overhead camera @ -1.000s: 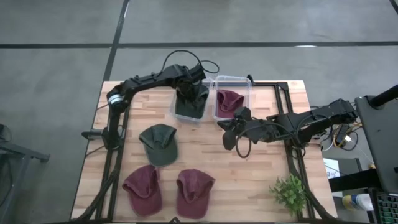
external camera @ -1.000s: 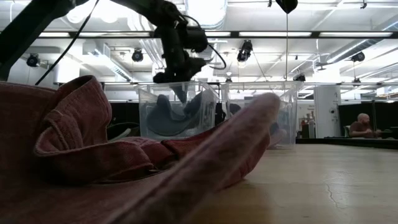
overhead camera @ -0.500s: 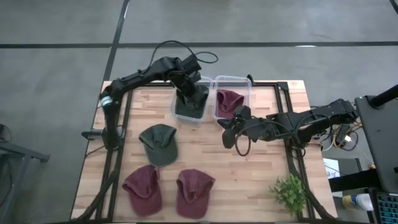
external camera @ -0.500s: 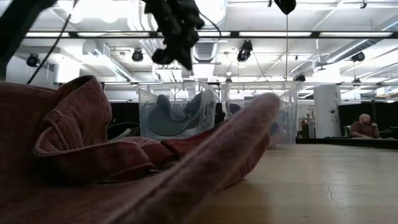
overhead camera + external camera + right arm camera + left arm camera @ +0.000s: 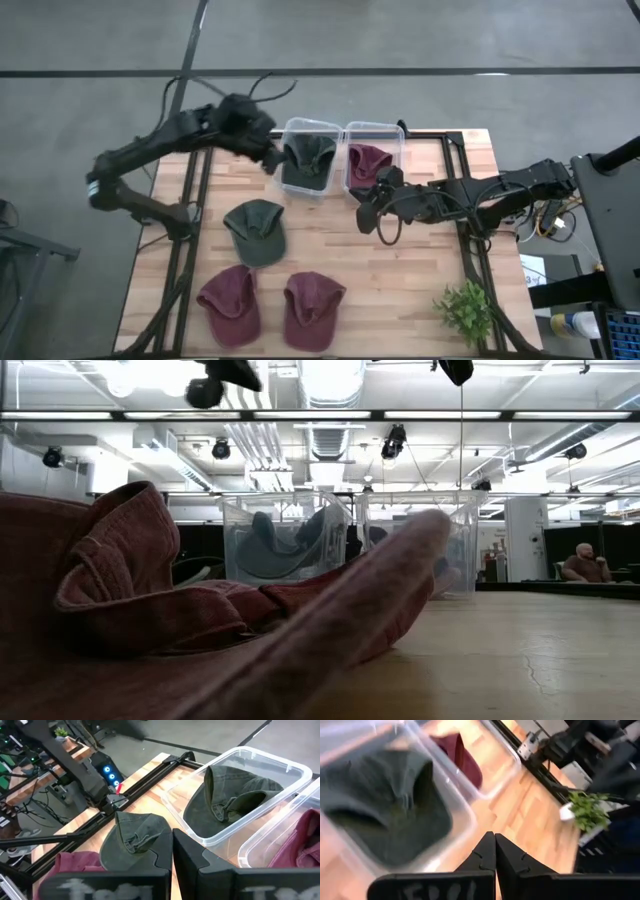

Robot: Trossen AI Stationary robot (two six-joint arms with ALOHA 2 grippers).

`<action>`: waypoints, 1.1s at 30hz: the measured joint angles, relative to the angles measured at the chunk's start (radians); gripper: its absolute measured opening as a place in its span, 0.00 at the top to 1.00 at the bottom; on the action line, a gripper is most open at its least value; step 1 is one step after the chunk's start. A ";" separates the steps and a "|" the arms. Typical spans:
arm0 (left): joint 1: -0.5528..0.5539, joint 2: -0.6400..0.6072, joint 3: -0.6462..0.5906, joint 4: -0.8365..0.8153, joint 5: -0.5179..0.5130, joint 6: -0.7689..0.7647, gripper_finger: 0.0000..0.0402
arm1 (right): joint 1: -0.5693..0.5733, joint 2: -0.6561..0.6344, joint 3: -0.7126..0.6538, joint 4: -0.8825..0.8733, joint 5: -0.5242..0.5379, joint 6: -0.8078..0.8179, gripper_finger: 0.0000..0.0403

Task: Pick & Place hat
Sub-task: Put the black cap into the left transparent bin

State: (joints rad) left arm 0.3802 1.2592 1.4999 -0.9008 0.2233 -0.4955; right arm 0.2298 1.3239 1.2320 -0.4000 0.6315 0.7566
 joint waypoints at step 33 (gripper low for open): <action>-0.320 -0.495 -0.657 -0.110 0.200 -0.900 0.63 | -0.061 0.000 0.000 -0.005 -0.007 -0.140 0.98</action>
State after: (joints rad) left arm 0.0597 0.7637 0.8425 -1.0113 0.4236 -1.3953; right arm 0.1692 1.3243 1.2320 -0.4049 0.6248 0.6171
